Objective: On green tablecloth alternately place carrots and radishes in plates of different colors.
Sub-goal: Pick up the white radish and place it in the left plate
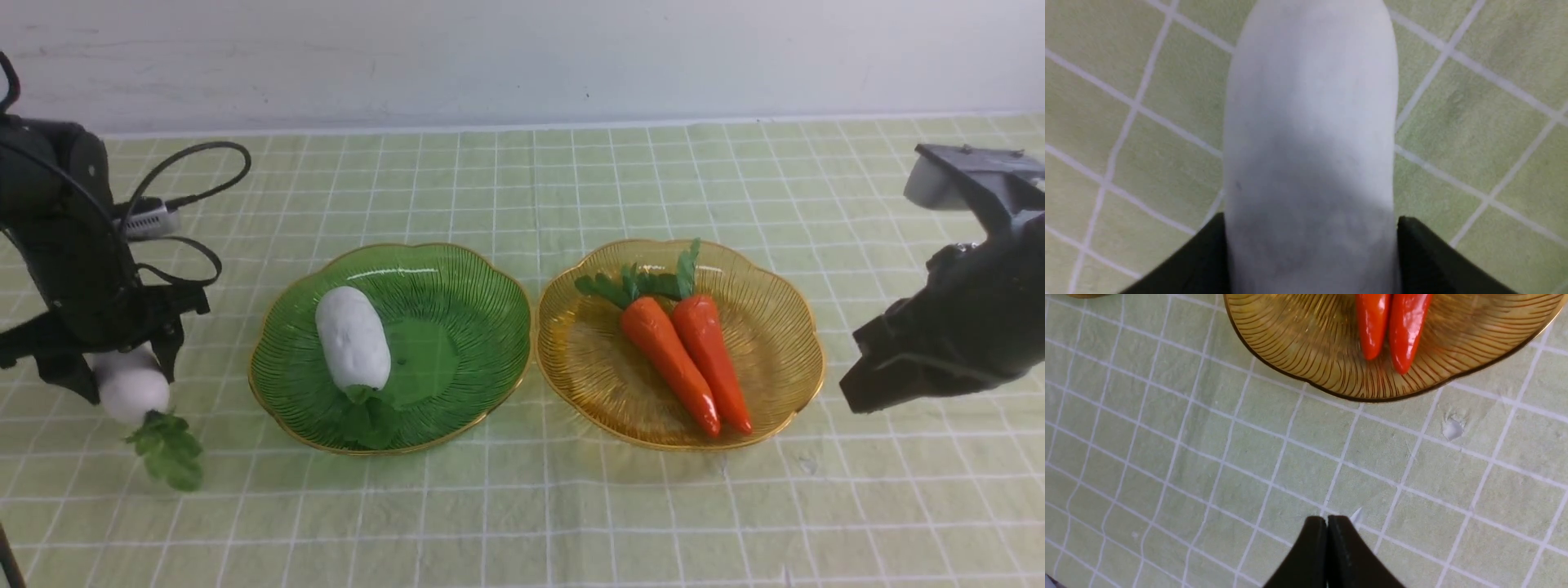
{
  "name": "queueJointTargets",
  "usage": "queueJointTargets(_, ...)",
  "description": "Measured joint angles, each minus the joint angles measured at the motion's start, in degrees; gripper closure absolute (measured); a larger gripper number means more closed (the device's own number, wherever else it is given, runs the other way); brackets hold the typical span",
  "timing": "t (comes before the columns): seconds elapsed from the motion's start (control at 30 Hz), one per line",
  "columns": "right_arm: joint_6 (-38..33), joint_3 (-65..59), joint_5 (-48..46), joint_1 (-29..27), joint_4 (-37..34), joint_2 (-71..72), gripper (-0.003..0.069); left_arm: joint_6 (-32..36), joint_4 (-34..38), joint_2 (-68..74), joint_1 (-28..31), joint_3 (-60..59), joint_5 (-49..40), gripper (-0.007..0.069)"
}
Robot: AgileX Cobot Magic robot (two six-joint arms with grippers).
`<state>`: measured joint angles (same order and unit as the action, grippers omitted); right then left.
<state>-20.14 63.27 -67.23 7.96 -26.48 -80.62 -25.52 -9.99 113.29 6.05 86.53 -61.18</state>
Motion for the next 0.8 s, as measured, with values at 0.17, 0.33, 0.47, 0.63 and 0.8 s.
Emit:
queueJointTargets(0.17,0.0,-0.96,0.78,0.0,-0.82,0.0,0.0673,10.03,4.11,-1.84,-0.13,8.97,-7.57,0.0188)
queueJointTargets(0.33,0.0,-0.96,3.08,0.0,-1.74,0.0,0.0673,16.93,16.79,-2.01,-4.19,14.1,-8.36,0.0188)
queueJointTargets(0.47,-0.31,-0.96,4.42,0.0,-1.87,0.0,0.0673,17.42,20.31,-0.34,-11.1,14.15,-8.89,0.0188)
queueJointTargets(0.63,-1.08,-1.12,1.21,0.0,-1.67,0.94,0.0673,18.35,19.55,2.03,-19.03,14.15,-2.45,0.0188)
queueJointTargets(0.8,-1.08,-6.52,-0.49,0.0,-1.9,7.97,0.0673,19.07,18.57,2.99,-21.78,14.15,-0.11,0.0116)
